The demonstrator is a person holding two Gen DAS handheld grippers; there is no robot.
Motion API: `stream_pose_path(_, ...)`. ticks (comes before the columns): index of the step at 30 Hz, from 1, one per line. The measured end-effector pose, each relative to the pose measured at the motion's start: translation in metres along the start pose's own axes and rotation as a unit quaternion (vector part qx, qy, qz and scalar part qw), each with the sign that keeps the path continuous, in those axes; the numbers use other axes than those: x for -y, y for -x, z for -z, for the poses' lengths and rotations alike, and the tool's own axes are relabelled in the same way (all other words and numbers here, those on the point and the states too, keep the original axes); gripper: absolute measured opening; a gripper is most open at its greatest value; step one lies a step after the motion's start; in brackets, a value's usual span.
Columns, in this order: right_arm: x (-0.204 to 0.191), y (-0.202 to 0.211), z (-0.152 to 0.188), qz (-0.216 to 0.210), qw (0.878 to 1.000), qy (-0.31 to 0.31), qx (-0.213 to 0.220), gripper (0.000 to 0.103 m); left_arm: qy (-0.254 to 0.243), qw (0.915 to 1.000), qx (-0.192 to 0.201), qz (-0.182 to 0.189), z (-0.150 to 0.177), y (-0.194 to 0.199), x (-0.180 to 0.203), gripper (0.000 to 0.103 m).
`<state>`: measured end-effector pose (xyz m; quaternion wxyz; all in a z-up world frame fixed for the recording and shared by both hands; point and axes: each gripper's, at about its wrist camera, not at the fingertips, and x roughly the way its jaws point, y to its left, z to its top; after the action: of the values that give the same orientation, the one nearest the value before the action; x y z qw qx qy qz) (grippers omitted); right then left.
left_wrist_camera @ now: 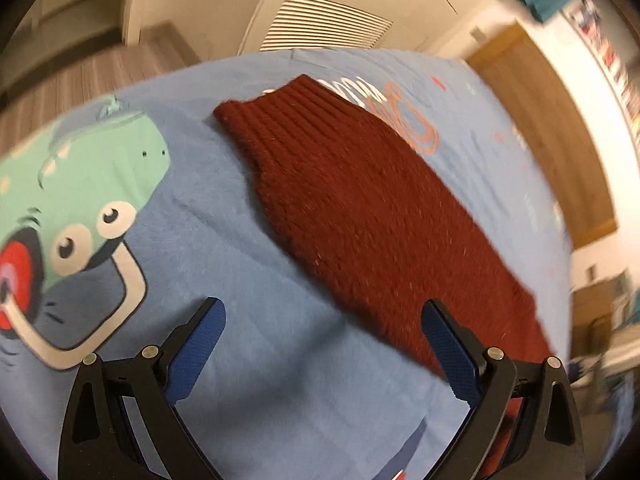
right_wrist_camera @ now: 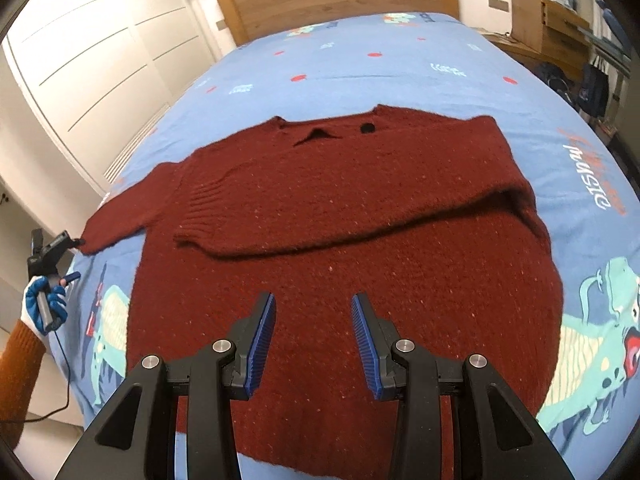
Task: Fold small clothes
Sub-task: 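Grasp the other sleeve cuff with the left tool, then lift and carry the held sleeve toward the sweater body with the left tool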
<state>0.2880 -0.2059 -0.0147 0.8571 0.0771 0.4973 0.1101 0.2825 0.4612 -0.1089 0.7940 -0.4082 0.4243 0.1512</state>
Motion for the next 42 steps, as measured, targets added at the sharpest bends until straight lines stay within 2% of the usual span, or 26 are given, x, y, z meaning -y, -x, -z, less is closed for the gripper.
stream_pose_path(3,0.001,0.000,0.002,0.004,1.000,0.000,-0.002,0.041,0.030,0.9988,0.006,0.038,-0.010,0.000,-0.011,0.094)
stream_pose_path(8,0.006,0.001,0.001,0.014,1.000,-0.004,-0.002,0.041,0.069,0.9924,0.016,0.100,-0.027,-0.002,-0.026,0.081)
stream_pose_path(14,0.008,-0.001,-0.001,0.020,1.000,-0.006,-0.004,0.041,0.097,0.9827,0.028,0.155,-0.046,-0.005,-0.036,0.080)
stream_pose_path(17,0.007,-0.003,-0.001,0.024,1.000,-0.002,-0.006,0.041,0.104,0.9776,0.032,0.181,-0.053,-0.007,-0.040,0.070)
stream_pose_path(20,0.006,0.000,-0.004,0.026,1.000,-0.004,0.002,0.041,0.099,0.9754,0.028,0.195,-0.057,-0.013,-0.040,0.056)
stream_pose_path(21,0.005,0.001,-0.005,0.027,1.000,-0.004,0.005,0.041,0.100,0.9747,0.026,0.198,-0.059,-0.014,-0.040,0.053)
stream_pose_path(26,0.009,0.007,-0.011,0.028,0.999,-0.007,0.020,0.041,0.108,0.9732,0.026,0.202,-0.073,-0.021,-0.035,0.052)
stream_pose_path(29,0.012,0.010,-0.012,0.030,0.999,-0.009,0.026,0.041,0.117,0.9733,0.024,0.196,-0.075,-0.027,-0.031,0.045)
stream_pose_path(32,0.016,0.012,-0.012,0.031,0.999,-0.014,0.029,0.041,0.133,0.9728,0.019,0.189,-0.077,-0.034,-0.030,0.029)
stream_pose_path(34,0.018,0.014,-0.011,0.029,0.999,-0.018,0.030,0.041,0.139,0.9739,0.010,0.179,-0.080,-0.041,-0.030,0.010)
stream_pose_path(35,0.019,0.014,-0.011,0.027,0.999,-0.018,0.030,0.040,0.141,0.9749,0.007,0.173,-0.078,-0.043,-0.030,0.007)
stream_pose_path(39,0.023,0.018,-0.008,0.024,0.999,-0.014,0.032,0.040,0.124,0.9818,0.018,0.143,-0.076,-0.039,-0.018,0.005)
stream_pose_path(42,0.028,0.024,-0.006,0.025,0.999,-0.017,0.039,0.039,0.114,0.9829,0.030,0.141,-0.074,-0.035,-0.004,0.004)
